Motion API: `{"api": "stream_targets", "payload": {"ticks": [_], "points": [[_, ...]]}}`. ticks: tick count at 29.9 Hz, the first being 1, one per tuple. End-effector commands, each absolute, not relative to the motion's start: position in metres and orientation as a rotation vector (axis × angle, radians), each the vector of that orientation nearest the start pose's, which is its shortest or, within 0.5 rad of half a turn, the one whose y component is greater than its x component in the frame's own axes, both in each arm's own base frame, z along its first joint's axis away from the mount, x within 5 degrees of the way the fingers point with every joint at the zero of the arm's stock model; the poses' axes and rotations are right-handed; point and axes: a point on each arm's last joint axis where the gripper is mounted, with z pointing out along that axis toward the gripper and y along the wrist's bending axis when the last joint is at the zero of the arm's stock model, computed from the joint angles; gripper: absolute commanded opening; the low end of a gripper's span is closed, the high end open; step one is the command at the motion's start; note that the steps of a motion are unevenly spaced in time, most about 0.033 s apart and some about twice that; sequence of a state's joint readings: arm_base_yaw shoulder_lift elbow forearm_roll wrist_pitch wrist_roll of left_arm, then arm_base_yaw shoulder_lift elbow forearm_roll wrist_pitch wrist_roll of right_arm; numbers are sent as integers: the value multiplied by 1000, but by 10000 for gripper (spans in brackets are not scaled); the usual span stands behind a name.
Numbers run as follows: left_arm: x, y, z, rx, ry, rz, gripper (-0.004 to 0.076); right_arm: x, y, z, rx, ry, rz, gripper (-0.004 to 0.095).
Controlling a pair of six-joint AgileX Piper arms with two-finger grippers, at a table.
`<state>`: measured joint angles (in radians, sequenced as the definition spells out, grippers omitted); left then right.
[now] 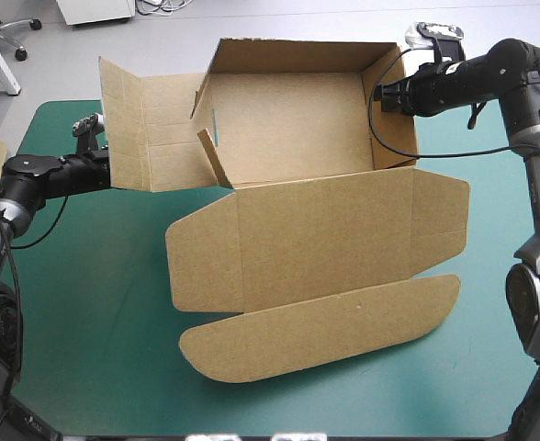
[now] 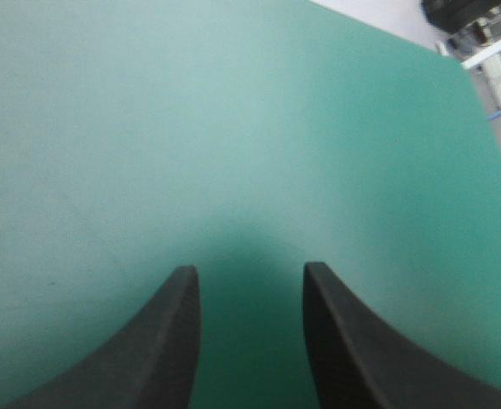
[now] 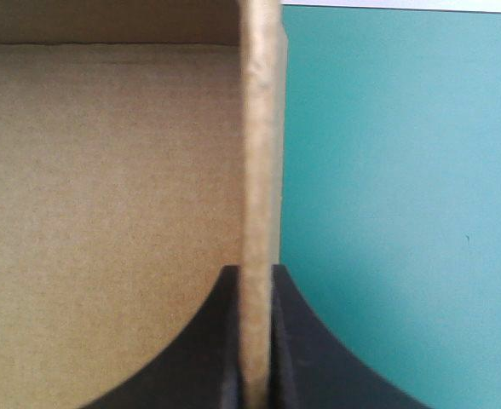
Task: Fold the box
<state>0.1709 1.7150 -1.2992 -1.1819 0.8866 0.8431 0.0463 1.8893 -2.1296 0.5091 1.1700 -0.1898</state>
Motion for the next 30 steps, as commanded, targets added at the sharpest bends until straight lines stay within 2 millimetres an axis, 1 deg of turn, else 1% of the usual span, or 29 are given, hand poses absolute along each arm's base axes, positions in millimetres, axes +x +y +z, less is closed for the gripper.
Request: {"api": "stream_targets", "payload": {"ticks": [1, 5, 12, 21, 24, 30], "points": [[366, -13, 333, 99, 2043, -1087, 288, 402, 59, 452, -218, 2176, 636, -34], [364, -17, 339, 111, 1986, -1185, 288, 408, 59, 445, -210, 2186, 637, -34], [360, -23, 357, 125, 1808, -1383, 288, 417, 61, 434, -201, 2210, 661, -34], [359, -24, 379, 176, 1748, -1425, 288, 428, 62, 418, -192, 2249, 655, -32], [360, -25, 387, 193, 1730, -1417, 288, 429, 63, 415, -189, 2262, 600, -32], [358, -44, 389, 268, 1757, -1413, 288, 432, 65, 413, -172, 2257, 603, -32]]}}
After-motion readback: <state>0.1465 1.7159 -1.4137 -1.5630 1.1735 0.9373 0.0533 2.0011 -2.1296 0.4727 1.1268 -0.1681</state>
